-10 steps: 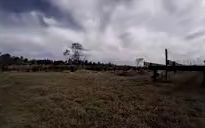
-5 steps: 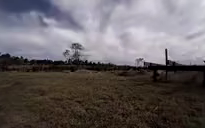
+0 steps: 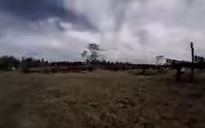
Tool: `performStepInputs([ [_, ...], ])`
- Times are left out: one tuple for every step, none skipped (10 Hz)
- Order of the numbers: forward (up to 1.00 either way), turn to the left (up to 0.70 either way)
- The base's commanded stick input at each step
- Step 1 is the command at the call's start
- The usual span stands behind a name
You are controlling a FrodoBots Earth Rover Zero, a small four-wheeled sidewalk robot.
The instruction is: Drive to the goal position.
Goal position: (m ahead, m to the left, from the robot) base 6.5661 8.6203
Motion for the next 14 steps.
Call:
performStepInputs([
  [0.00,0.00],
  [0.00,0.00],
  [0.00,0.00],
  [0.00,0.45],
  [0.00,0.45],
  [0.37,0.35],
  [0.70,0.27],
  [0.70,0.27],
  [0.70,0.27],
  [0.70,0.27],
  [0.70,0.27],
  [0.70,0.27],
  [0.70,0.27],
  [0.70,0.27],
])
